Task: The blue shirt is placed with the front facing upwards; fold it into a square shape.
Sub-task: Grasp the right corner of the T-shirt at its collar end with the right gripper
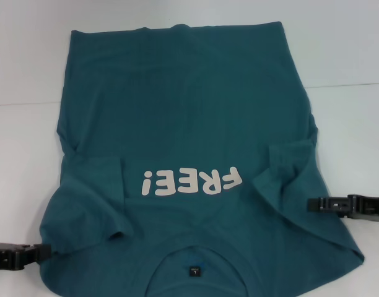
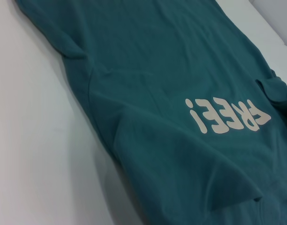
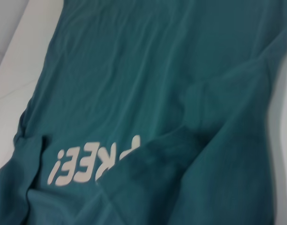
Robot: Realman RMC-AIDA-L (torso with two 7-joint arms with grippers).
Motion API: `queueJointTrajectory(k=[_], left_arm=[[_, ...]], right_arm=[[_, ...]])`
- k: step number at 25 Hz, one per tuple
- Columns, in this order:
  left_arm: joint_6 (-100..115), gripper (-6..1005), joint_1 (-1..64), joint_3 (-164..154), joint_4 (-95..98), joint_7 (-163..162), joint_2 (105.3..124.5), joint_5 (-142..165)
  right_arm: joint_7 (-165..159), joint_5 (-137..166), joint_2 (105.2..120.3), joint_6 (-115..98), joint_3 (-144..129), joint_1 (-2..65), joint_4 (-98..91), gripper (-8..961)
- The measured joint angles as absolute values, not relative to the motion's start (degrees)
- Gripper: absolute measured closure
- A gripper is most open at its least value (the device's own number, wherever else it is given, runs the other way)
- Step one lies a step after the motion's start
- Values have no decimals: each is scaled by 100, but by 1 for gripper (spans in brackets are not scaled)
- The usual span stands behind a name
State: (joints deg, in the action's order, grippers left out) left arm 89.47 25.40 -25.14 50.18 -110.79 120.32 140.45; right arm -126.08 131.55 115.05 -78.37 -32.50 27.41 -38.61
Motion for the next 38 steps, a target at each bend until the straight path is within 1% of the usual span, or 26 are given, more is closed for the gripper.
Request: queueJointTrajectory(k=[6, 11, 14, 22, 29, 38], left_arm=[[8947, 995, 2540, -2514, 5018, -11082, 12032, 14045], [8884, 995, 2544, -2523, 4966, -11083, 12038, 14045], [8878, 995, 2548, -2522, 4962, -11078, 12039, 14045], [8857, 995, 2549, -2513, 4902, -11072, 12044, 14037], [8814, 994, 2569, -2514, 4886, -11077, 12075, 14026], [8815, 994, 2627, -2514, 4878, -11082, 12079, 14026]], right_arm=[[-12608, 13157, 11545, -8089, -3347, 2749, -3913, 10], [-12600, 13123, 11643, -8492, -3289, 2673, -4231, 10], [-12590, 13103, 11660, -8739, -3251, 2633, -4312, 10], [-12608, 13100, 11580, -8850, -3198, 2413, -4315, 11], [-12602, 13120, 11550, -8932, -3187, 2222, -4315, 11], [-12514, 13097, 11540, -9362, -3132, 2298, -4315, 9]])
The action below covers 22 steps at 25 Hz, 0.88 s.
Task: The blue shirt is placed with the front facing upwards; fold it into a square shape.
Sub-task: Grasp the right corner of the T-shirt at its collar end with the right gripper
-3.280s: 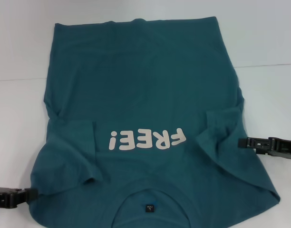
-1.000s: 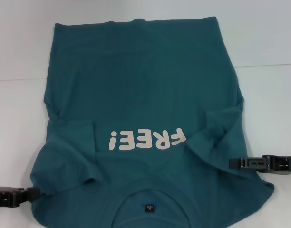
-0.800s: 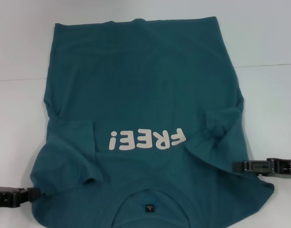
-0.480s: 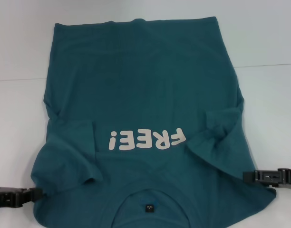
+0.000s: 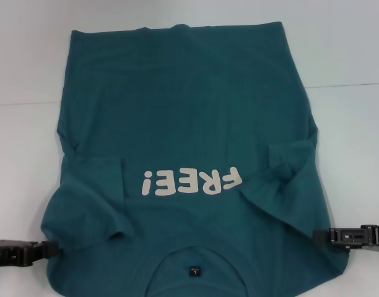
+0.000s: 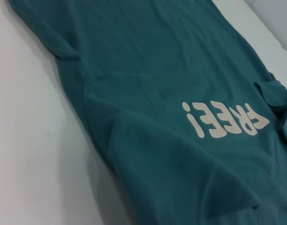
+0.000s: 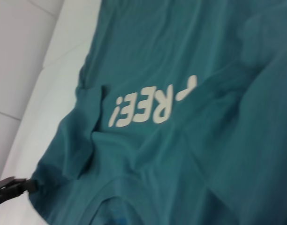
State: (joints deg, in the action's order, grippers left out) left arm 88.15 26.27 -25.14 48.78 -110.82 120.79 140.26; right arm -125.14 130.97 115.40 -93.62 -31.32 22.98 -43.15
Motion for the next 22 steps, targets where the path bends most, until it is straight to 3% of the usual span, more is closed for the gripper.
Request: queueJointTrajectory(k=[22], left_arm=[[8788, 994, 2661, -2513, 4805, -11030, 12081, 13974]], right_arm=[[-12543, 13221, 11326, -9268, -2894, 2060, -4320, 10]])
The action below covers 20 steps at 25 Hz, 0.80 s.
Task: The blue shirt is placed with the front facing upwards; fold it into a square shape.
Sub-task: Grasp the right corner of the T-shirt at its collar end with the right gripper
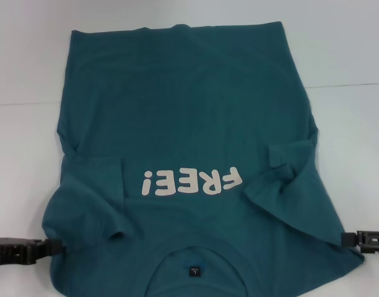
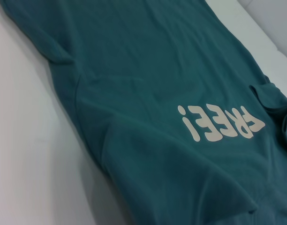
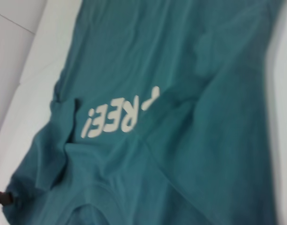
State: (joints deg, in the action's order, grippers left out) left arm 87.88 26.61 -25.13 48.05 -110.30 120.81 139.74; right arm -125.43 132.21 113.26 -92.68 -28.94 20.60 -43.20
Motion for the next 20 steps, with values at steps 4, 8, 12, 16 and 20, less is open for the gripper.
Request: queueJointTrajectory(k=[4, 8, 12, 16, 20], left_arm=[[8789, 994, 2676, -2514, 4779, -11029, 12084, 13974], [8782, 994, 2691, -2514, 4745, -11029, 12085, 13973], [8742, 994, 2695, -2524, 4741, -11029, 12085, 13974], [8731, 993, 2707, -2531, 4734, -11029, 12085, 13974], [8728, 993, 2711, -2527, 4735, -11029, 12085, 13974]], right_arm=[[-12556, 13291, 11288, -9255, -2877, 1985, -4331, 9], [-12584, 13307, 11275, -9242, -2859, 1895, -4379, 9], [-12595, 13307, 11276, -9240, -2853, 1864, -4395, 10], [-12595, 13307, 11304, -9251, -2877, 1871, -4395, 10], [-12598, 13350, 11334, -9266, -2898, 1918, -4395, 10]])
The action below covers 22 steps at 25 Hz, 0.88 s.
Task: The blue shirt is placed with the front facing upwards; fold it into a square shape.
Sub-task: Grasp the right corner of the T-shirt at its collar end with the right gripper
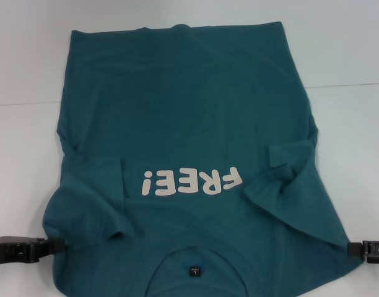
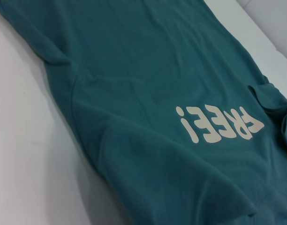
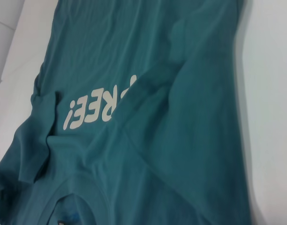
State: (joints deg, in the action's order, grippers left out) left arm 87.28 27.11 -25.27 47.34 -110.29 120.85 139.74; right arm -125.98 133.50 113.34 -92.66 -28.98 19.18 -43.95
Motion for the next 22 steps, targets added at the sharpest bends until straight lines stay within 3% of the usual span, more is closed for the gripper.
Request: queueJointTrajectory(k=[22], left_arm=[[8672, 993, 2706, -2513, 4737, -11030, 12076, 13974]], right_arm=[[-12633, 13449, 11460, -9423, -2951, 2198, -4385, 10]])
